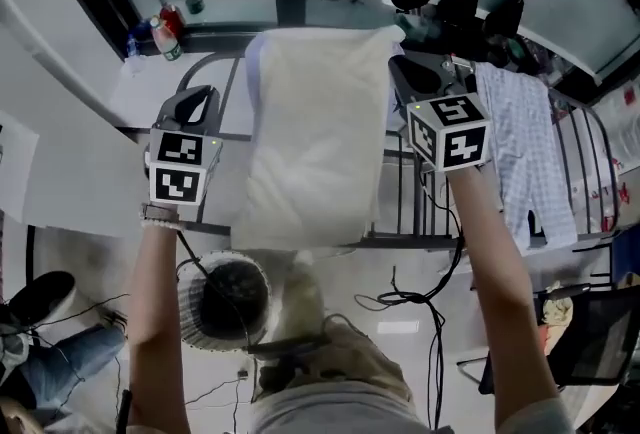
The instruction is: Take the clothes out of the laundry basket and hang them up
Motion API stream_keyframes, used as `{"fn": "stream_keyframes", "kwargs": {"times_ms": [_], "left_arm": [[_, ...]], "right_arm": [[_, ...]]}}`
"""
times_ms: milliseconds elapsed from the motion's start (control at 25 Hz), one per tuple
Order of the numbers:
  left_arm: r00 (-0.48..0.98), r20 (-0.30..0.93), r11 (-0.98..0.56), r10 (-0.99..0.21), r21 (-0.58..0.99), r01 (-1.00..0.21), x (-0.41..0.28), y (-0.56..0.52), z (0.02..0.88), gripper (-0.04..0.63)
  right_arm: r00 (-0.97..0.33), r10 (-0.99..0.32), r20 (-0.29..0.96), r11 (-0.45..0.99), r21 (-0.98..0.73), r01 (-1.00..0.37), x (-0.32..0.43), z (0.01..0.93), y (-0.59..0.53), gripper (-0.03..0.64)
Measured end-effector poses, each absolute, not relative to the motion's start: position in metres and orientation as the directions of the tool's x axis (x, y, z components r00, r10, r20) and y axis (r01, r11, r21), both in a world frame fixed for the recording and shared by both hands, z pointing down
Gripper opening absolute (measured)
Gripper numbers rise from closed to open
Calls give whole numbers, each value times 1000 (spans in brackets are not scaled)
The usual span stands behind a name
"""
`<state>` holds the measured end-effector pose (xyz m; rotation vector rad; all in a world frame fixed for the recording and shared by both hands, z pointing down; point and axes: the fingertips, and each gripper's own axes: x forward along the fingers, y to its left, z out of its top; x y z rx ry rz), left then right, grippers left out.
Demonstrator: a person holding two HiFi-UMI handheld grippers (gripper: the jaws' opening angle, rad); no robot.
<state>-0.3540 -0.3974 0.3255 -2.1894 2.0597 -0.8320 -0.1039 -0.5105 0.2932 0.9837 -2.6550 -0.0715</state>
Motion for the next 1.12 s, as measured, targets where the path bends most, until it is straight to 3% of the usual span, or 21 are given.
{"fn": "stream_keyframes", "kwargs": {"times_ms": [520,800,1120], "left_arm": [[-95,281,-30,-955,-411,-911,-283,-200,265,-8],[-176,275,32,-945,-457,-889,-288,-98,253,-8],[-206,288,97,-935,-353,-931,-290,-19,269,-8]], "right_arm": [[-890,-427,160,902,149,-405,-114,250,-317,5],[-937,-320,140,937,191,-292,-135,240,-222,5],[-957,-245,154,963,151,-222,-156,251,-146,5]]}}
